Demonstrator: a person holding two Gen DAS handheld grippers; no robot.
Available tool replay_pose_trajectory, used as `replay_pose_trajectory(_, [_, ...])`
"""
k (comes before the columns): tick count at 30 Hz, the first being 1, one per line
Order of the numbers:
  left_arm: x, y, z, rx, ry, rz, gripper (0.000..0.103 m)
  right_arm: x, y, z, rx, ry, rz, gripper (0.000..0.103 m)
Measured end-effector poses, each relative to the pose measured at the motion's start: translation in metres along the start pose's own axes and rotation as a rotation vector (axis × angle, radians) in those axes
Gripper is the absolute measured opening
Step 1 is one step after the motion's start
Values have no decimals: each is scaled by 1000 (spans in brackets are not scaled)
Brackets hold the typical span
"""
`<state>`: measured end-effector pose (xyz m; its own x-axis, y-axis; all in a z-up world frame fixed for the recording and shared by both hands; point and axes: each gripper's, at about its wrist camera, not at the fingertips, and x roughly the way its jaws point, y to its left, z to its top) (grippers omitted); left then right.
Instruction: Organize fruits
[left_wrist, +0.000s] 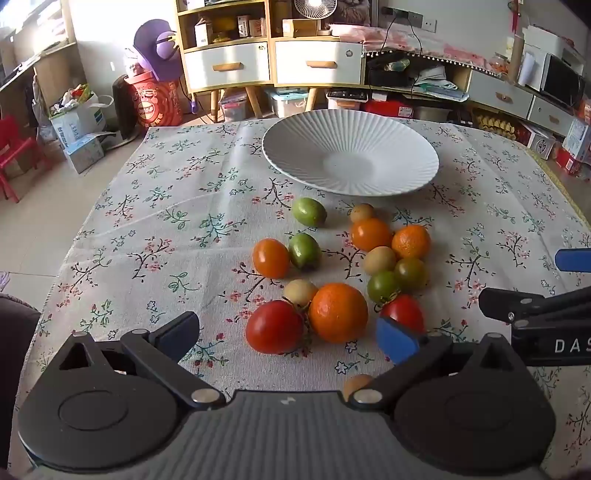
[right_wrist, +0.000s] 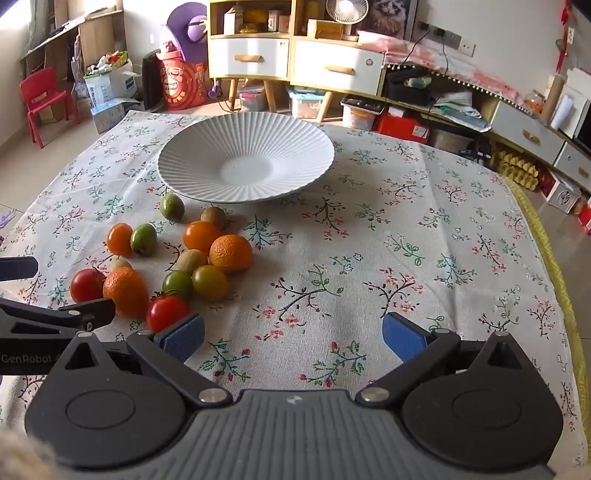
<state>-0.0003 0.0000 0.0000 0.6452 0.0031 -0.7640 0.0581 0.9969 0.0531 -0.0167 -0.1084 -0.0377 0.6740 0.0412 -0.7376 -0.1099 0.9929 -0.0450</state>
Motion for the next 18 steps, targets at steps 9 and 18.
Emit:
replay_pose_trajectory(9, [-4,4,-2,-7,9,1,95,3,2,-2,-8,-1,3,103])
replay_pose_trajectory(18, [1,3,-2,0,19,11,95,1,3,-2,-10,3,-5,103])
